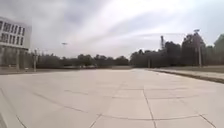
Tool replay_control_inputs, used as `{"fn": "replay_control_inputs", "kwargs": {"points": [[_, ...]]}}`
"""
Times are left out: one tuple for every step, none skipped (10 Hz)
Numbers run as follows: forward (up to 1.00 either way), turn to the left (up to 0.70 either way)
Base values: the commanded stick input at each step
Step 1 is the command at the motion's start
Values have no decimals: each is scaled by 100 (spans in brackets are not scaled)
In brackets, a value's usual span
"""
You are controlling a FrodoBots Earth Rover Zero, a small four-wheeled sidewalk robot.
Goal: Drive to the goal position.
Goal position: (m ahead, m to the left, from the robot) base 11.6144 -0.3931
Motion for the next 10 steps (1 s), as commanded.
{"fn": "replay_control_inputs", "kwargs": {"points": [[70,13],[70,13],[70,13],[70,13],[70,13],[70,13],[70,13],[70,13],[70,13],[70,12]]}}
